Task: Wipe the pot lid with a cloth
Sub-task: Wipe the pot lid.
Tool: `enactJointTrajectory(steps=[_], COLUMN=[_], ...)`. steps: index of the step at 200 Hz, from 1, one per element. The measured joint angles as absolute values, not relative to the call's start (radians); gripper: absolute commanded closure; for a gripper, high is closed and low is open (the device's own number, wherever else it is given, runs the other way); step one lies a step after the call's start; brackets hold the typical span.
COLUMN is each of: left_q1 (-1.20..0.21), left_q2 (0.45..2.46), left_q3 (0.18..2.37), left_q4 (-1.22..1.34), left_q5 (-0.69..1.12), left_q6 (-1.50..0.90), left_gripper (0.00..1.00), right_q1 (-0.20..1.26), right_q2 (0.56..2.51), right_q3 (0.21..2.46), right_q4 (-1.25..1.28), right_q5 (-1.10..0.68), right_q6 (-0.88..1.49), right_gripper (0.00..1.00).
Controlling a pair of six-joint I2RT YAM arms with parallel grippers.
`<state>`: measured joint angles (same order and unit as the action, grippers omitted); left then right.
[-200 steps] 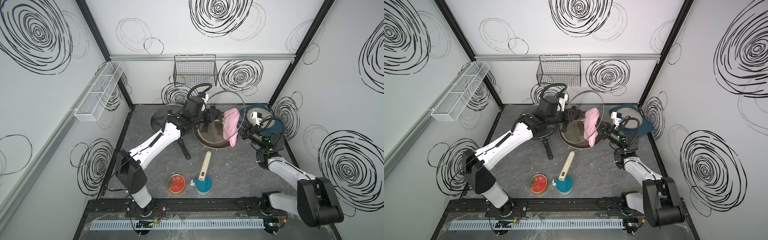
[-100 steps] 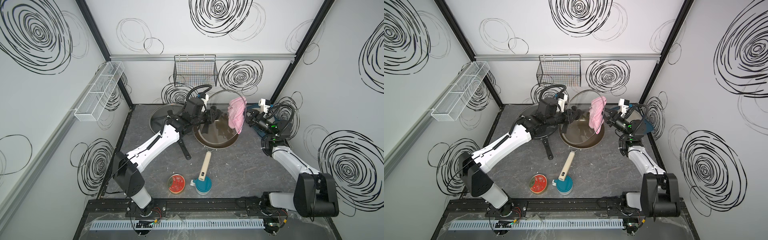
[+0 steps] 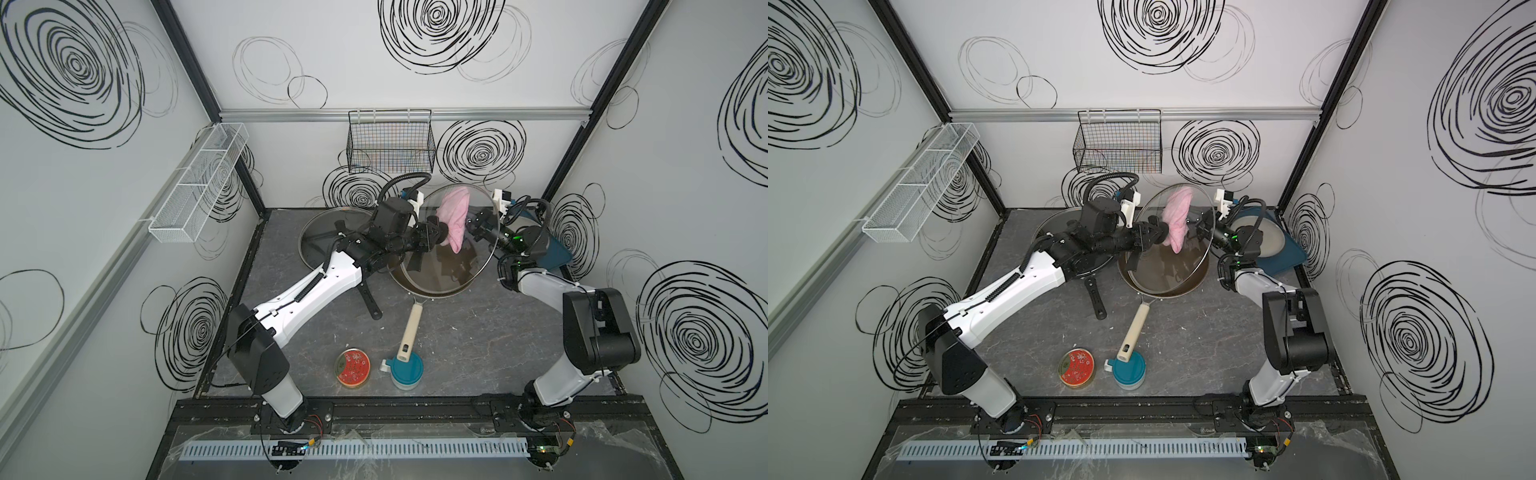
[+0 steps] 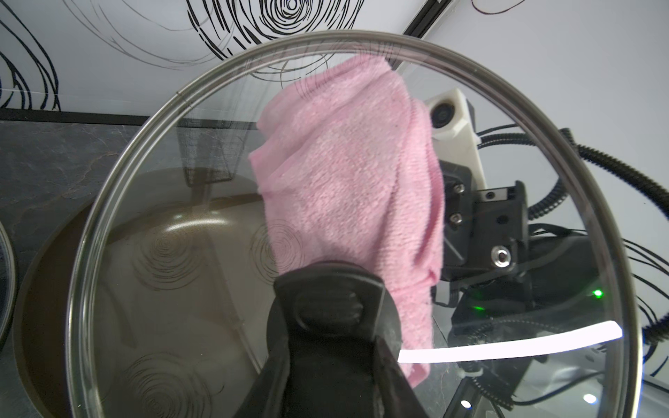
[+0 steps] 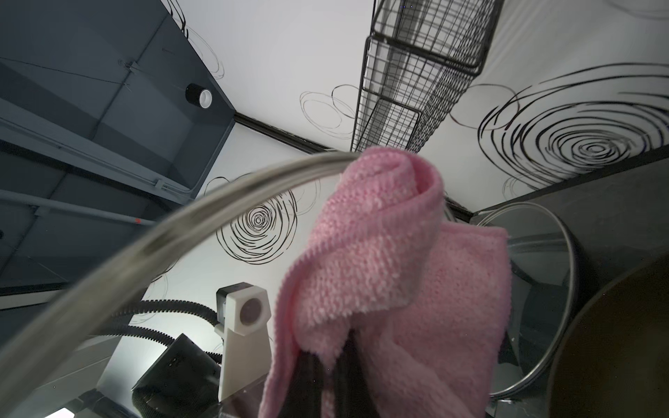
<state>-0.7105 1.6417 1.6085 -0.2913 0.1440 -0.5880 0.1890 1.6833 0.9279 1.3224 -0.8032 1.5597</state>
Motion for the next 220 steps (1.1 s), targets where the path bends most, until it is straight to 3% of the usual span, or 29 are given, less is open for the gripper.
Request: enactJointTrajectory(steps=[76, 117, 143, 179, 220], left_q1=[-0.711, -0.684, -0.653, -0.638, -0.638], left_q2=[1.644, 1.655, 1.656, 1.656, 1.656], left_q3=[1.642, 1.642, 1.641, 1.640, 1.621], left_q4=[-0.290, -0.293, -0.298, -0.316, -0.357], left_q5=[0.145, 0.148, 0.142, 0.110, 0.087], left_q6=[-0.588, -0.583, -0.574, -0.538, -0.497], left_gripper=[1.00, 1.00, 1.00, 1.00, 1.00], right_q1=[0.305, 0.336, 0.323, 0.262, 0.133], right_q2=[1.767, 1.647, 1.443, 1.130, 0.913], right_q3=[0.855, 0.656, 0.572, 0.567, 0.529], right_q4=[1.502, 1.497, 1.328, 0.852, 0.504], right_q5=[-0.743, -0.746, -0.755, -0.741, -0.717], right_q6=[1.641, 1.631, 1.550, 1.325, 1.179], right_gripper=[1.00, 1.00, 1.00, 1.00, 1.00])
